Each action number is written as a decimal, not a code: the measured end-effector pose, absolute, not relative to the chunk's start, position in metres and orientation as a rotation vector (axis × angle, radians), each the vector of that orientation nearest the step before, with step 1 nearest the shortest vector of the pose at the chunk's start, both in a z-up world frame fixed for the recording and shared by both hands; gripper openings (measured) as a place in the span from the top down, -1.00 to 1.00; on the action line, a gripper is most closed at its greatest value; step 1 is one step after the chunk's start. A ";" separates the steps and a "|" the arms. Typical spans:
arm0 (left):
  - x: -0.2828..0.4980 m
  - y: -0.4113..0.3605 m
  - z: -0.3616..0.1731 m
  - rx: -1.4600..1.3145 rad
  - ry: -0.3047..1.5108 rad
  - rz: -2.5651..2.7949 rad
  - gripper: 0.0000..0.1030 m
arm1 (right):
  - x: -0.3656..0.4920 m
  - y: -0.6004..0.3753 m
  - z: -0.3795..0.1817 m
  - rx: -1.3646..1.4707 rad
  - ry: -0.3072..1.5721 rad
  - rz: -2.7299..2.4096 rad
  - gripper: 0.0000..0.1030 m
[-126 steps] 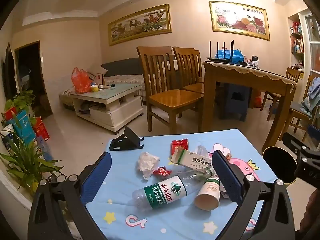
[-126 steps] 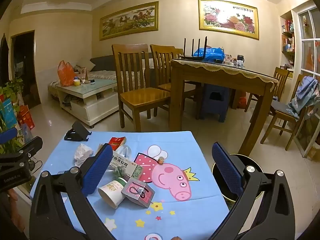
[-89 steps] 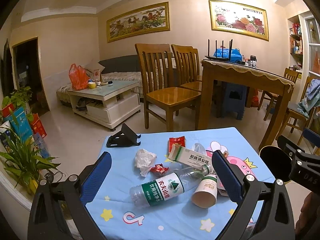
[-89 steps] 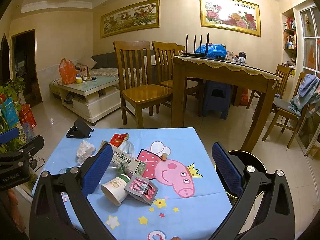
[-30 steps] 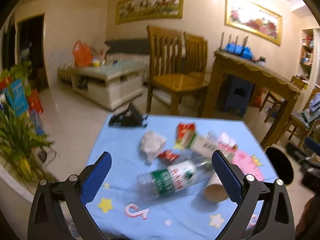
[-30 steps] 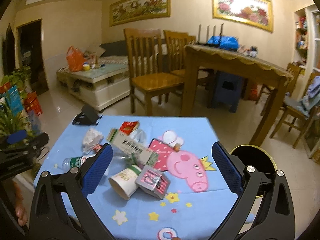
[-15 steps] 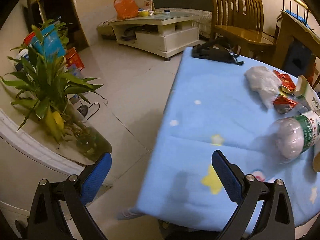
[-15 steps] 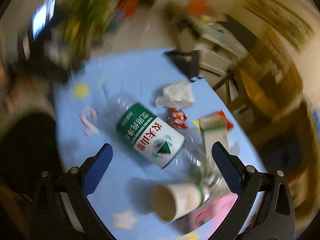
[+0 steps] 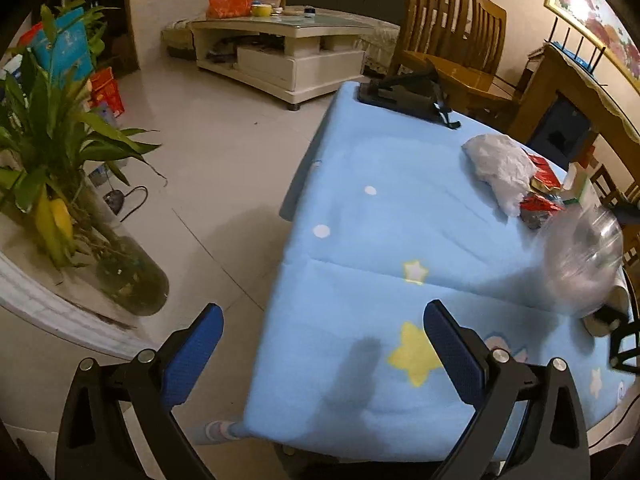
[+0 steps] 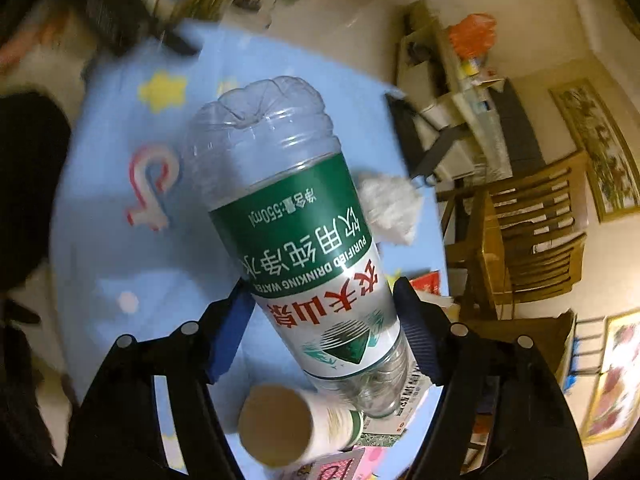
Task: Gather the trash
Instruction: 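Grasp the green-label water bottle with the right tool while the left tool grasps the tissue, then carry the bottle and tissue to the black bin and release both, then grasp the pink patterned box with the right tool while the left tool grasps the paper cup, then carry the paper cup and pink box to the bin and release both, then return to the table and grasp the red snack wrapper with the right tool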
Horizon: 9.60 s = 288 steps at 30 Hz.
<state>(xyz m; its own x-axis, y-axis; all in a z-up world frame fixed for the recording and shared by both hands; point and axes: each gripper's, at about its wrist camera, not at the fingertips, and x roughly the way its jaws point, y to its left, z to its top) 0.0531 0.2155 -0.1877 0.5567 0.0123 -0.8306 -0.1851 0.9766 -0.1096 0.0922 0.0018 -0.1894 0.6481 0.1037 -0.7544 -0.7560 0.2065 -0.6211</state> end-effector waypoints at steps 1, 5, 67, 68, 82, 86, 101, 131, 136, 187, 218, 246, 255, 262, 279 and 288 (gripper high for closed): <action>0.054 0.213 -0.187 -0.174 0.981 0.120 -0.88 | 0.093 -0.004 -0.178 -1.170 0.638 0.668 -0.35; 0.065 0.195 -0.181 -0.062 0.986 0.133 -0.88 | 0.104 -0.046 -0.116 -0.837 0.613 0.689 -0.35; 0.134 -0.053 -0.031 -0.126 0.791 -0.440 0.92 | 0.074 -0.506 -0.078 0.468 0.378 0.151 -0.34; 0.133 -0.073 -0.029 -0.106 0.790 -0.468 0.92 | 0.072 -0.520 -0.084 0.447 0.380 0.074 -0.34; 0.125 -0.317 -0.091 0.109 0.908 -0.709 0.91 | 0.078 -0.586 -0.174 0.575 0.632 -0.229 -0.56; 0.118 -0.354 -0.105 0.172 0.920 -0.730 0.91 | 0.070 -0.592 -0.164 0.571 0.611 -0.232 -0.61; 0.123 -0.435 -0.134 0.302 0.925 -0.753 0.52 | 0.004 -0.649 -0.119 0.652 0.448 -0.350 -0.84; 0.061 -0.051 -0.116 0.194 0.756 -0.129 -0.87 | 0.073 -0.316 -0.120 -0.106 0.636 0.455 -0.89; 0.065 0.013 -0.129 0.099 0.820 -0.051 -0.87 | 0.089 -0.279 -0.148 -0.163 0.716 0.522 -0.89; 0.075 -0.016 -0.157 -0.025 0.893 -0.421 -0.87 | 0.064 -0.269 -0.169 -0.171 1.086 0.504 -0.18; 0.056 -0.027 -0.125 -0.251 0.867 -0.534 0.89 | 0.024 -0.312 -0.136 0.095 0.937 0.549 -0.16; 0.071 -0.284 -0.108 0.274 0.751 -0.671 0.89 | 0.051 -0.544 -0.142 0.291 0.674 -0.292 -0.26; 0.093 -0.358 -0.134 0.319 0.804 -0.719 0.88 | 0.013 -0.596 -0.144 0.396 0.568 -0.397 -0.89; 0.102 -0.419 -0.151 0.353 0.847 -0.818 0.90 | -0.041 -0.644 -0.129 0.582 0.402 -0.465 -0.89; 0.089 -0.437 -0.159 0.472 0.812 -0.794 -0.59 | -0.071 -0.666 -0.114 0.637 0.307 -0.509 -0.89; 0.063 -0.316 -0.134 0.443 0.712 -0.521 -0.87 | -0.050 -0.632 -0.122 0.511 0.392 -0.562 -0.89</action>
<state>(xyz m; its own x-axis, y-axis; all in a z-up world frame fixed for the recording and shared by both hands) 0.0632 -0.3160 -0.1343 0.6411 -0.2955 -0.7083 0.5859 0.7845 0.2031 -0.0497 -0.6318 -0.1223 0.7791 -0.4020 -0.4811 0.5903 0.7287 0.3472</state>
